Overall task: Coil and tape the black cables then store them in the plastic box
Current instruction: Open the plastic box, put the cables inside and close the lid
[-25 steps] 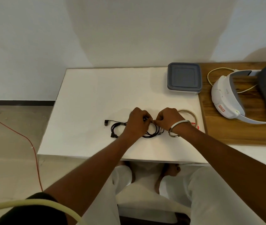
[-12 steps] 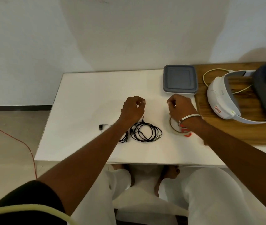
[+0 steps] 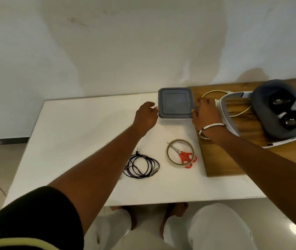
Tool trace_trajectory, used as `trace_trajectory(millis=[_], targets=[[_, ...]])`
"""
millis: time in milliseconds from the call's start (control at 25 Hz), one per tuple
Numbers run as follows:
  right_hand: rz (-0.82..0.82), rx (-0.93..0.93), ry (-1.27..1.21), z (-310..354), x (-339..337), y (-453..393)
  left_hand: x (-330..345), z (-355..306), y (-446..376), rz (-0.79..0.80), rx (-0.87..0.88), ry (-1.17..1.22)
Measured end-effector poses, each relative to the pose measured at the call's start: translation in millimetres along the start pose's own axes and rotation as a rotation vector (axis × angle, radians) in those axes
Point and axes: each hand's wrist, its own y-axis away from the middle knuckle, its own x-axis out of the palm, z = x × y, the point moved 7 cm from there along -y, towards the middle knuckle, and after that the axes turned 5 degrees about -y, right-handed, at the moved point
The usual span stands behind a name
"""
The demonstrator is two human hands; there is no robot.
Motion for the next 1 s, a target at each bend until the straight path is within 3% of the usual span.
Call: trace_trajectory(millis=[400,1000], targets=[[0.008,-0.001,-0.089,17,22,3,-10,17,-3,0.022,0.012,0.098],[0.15,-0.093,-0.256,133,70,59,-115,100,52,-0.149,-0.059,0.134]])
